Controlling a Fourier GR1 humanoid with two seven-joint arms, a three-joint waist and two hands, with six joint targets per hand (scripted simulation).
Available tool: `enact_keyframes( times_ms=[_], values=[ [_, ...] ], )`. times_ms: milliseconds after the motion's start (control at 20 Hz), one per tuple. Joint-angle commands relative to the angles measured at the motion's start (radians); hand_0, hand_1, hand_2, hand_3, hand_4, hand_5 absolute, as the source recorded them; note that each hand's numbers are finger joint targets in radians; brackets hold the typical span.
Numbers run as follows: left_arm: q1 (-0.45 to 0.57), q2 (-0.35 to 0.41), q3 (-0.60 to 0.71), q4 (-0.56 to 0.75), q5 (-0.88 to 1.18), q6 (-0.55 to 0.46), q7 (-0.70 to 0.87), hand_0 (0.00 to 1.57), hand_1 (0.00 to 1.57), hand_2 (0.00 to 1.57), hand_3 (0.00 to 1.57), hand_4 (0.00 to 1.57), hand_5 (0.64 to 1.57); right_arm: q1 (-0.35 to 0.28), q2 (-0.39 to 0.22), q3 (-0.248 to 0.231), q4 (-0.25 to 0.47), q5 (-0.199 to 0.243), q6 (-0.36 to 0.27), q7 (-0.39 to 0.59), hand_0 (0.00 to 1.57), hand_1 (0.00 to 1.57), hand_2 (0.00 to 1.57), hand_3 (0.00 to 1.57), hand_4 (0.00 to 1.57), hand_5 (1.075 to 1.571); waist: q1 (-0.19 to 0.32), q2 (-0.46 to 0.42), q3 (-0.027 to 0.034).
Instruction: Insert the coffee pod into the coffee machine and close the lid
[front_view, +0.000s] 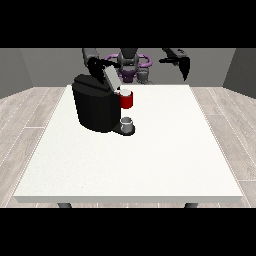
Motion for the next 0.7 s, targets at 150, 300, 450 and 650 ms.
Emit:
enact_keyframes(
  times_ms=[150, 300, 450, 650],
  values=[
    [-0.031, 0.024, 0.001, -0.017, 0.01, 0.012, 0.011, 0.0, 0.0, 0.0, 0.0, 0.0, 1.571, -0.035, 0.001, -0.002, 0.071, 0.021, 0.009, -0.06, 0.0, 0.0, 0.0, 0.0, 0.0, 1.571, 0.014, 0.058, 0.0029],
    [-0.004, 0.0, -0.01, 0.028, -0.006, 0.038, -0.024, 0.0, 0.0, 0.0, 0.0, 0.0, 1.571, -0.095, 0.012, 0.015, 0.039, 0.013, 0.023, 0.052, 0.0, 0.0, 0.0, 0.0, 0.0, 1.571, -0.009, 0.023, 0.0026],
    [-0.046, 0.027, 0.002, 0.02, 0.012, 0.041, 0.021, 0.0, 0.0, 0.0, 0.0, 0.0, 1.571, -0.075, 0.038, 0.036, 0.062, 0.041, 0.013, -0.016, 0.0, 0.0, 0.0, 0.0, 0.11, 1.571, -0.011, 0.036, 0.0028],
    [-0.093, 0.024, -0.007, -0.008, 0.023, 0.051, 0.076, 0.0, 0.0, 0.0, 0.0, 0.13, 1.571, -0.185, 0.012, 0.026, 0.091, 0.074, -0.016, 0.023, 0.0, 0.0, 0.0, 0.0, 0.0, 1.571, 0.032, 0.047, 0.0029]
  ],
)
